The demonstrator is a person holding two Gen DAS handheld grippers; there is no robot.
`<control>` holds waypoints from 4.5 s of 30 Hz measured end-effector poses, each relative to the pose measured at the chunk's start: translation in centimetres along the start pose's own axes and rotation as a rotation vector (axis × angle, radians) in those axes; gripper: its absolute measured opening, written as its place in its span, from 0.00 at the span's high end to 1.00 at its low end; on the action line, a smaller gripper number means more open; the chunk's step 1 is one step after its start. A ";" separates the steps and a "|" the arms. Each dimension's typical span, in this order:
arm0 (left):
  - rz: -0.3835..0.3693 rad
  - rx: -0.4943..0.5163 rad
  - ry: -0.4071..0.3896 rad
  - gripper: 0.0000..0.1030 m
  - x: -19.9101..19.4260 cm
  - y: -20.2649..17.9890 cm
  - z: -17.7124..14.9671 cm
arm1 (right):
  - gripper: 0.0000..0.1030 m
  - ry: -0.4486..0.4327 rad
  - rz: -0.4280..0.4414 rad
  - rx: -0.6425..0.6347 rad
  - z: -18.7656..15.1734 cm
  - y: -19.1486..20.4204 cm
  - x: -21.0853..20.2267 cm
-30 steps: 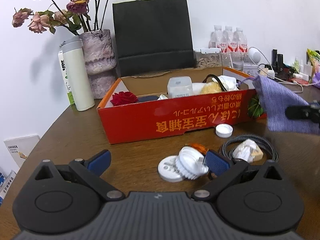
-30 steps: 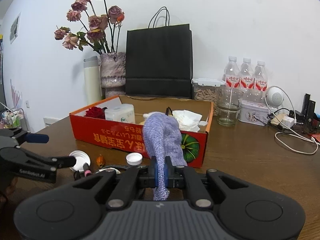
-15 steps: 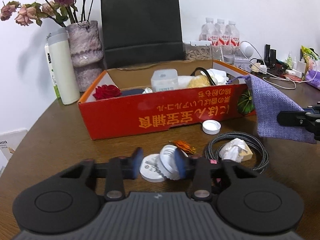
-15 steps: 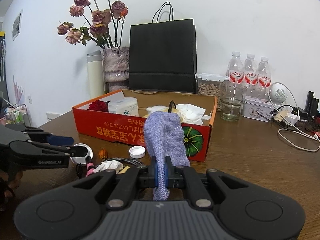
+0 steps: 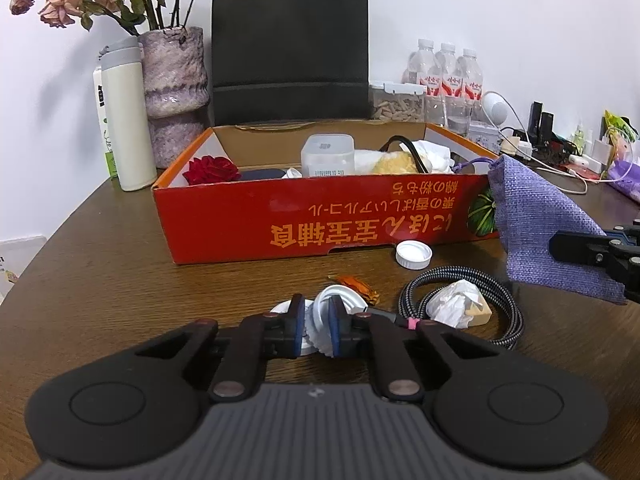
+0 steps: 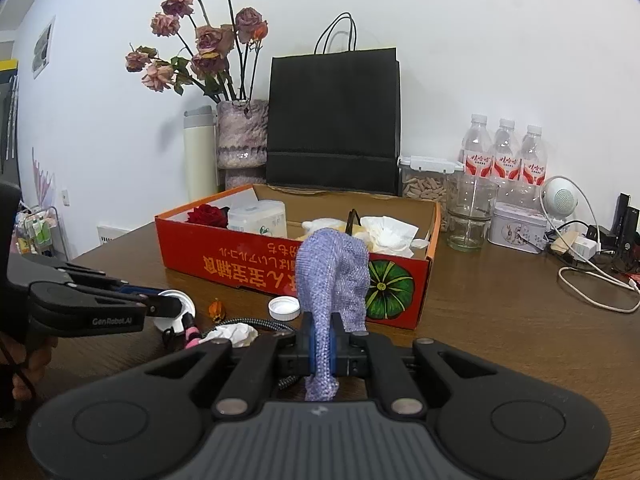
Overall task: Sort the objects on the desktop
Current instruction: 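Grasp the white ribbed cap with the left tool while the right tool holds the pouch, then carry the pouch with the right tool while the left tool carries the white cap over the box, then open the right tool to drop the pouch in the box while the left tool releases the white cap, then withdraw both tools from the box back over the table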
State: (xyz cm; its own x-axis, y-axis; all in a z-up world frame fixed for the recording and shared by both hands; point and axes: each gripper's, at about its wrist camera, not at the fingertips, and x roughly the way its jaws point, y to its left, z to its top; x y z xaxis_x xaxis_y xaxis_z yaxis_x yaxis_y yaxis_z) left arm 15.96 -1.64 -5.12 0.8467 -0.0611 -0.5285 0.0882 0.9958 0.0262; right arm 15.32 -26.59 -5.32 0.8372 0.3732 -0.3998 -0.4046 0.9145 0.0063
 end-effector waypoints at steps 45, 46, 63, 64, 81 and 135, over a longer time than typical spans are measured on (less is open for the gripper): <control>0.012 -0.137 -0.340 0.88 4.5 3.6 13.6 | 0.95 -0.187 -0.022 0.105 9.6 -2.5 9.3; 0.018 -0.128 -0.334 0.88 5.3 3.5 13.8 | 0.95 -0.176 -0.024 0.101 9.6 -2.7 10.1; 0.086 -0.122 -0.181 0.33 13.2 4.5 14.0 | 0.87 -0.039 -0.064 0.065 9.3 -4.0 17.1; 0.097 -0.134 -0.192 0.21 13.0 4.6 13.8 | 0.84 -0.037 -0.068 0.059 9.2 -3.9 17.0; 0.069 -0.163 -0.272 0.00 10.6 4.4 12.9 | 0.04 -0.087 -0.106 0.007 8.7 -2.5 15.4; 0.205 0.041 -0.323 0.00 -4.7 -0.7 -0.6 | 0.02 -0.007 -0.063 -0.032 -0.5 2.7 1.2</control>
State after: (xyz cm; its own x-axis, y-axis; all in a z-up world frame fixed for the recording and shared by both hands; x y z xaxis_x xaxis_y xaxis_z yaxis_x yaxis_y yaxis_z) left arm 11.57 -2.05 -3.15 0.9700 0.1138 -0.2147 -0.0846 0.9864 0.1409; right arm 15.08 -23.77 -6.21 0.8639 0.3161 -0.3922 -0.3624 0.9308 -0.0483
